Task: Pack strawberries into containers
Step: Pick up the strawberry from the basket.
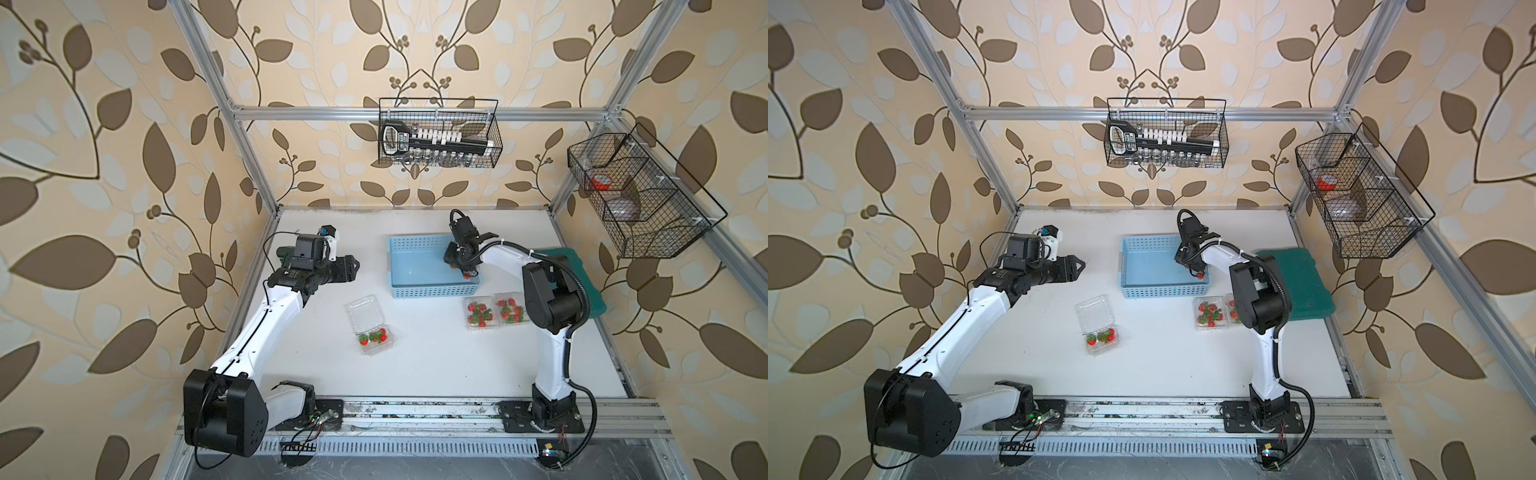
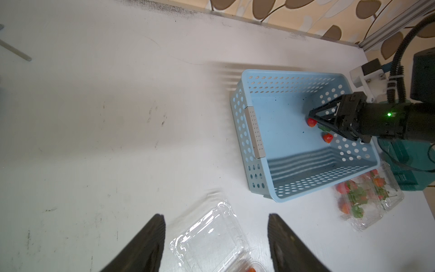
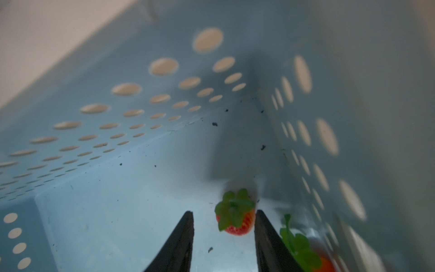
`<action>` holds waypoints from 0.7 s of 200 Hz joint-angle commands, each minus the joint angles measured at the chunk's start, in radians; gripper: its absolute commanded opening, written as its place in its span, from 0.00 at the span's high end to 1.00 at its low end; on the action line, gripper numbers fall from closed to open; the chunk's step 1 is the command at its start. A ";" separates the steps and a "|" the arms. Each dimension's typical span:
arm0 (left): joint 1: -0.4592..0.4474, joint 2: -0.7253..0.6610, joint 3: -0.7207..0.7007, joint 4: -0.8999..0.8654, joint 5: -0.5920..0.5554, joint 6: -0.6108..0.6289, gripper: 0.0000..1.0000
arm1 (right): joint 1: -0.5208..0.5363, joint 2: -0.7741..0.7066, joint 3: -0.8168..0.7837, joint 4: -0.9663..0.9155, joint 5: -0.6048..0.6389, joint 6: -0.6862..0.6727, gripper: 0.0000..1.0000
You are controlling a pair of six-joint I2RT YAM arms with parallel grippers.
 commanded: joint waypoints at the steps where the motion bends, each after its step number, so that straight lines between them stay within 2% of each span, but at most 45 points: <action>1: 0.009 -0.007 0.024 0.006 0.019 0.012 0.30 | -0.009 0.031 0.052 -0.008 0.021 -0.021 0.58; 92: 0.009 -0.010 0.022 0.005 0.017 0.011 0.30 | -0.021 0.095 0.129 -0.043 0.013 -0.099 0.72; 120: 0.008 -0.008 0.022 0.007 0.019 0.012 0.29 | -0.021 0.079 0.127 -0.046 0.016 -0.116 0.85; 140: 0.009 -0.010 0.022 0.007 0.017 0.011 0.29 | -0.021 0.059 0.121 -0.044 0.016 -0.123 1.00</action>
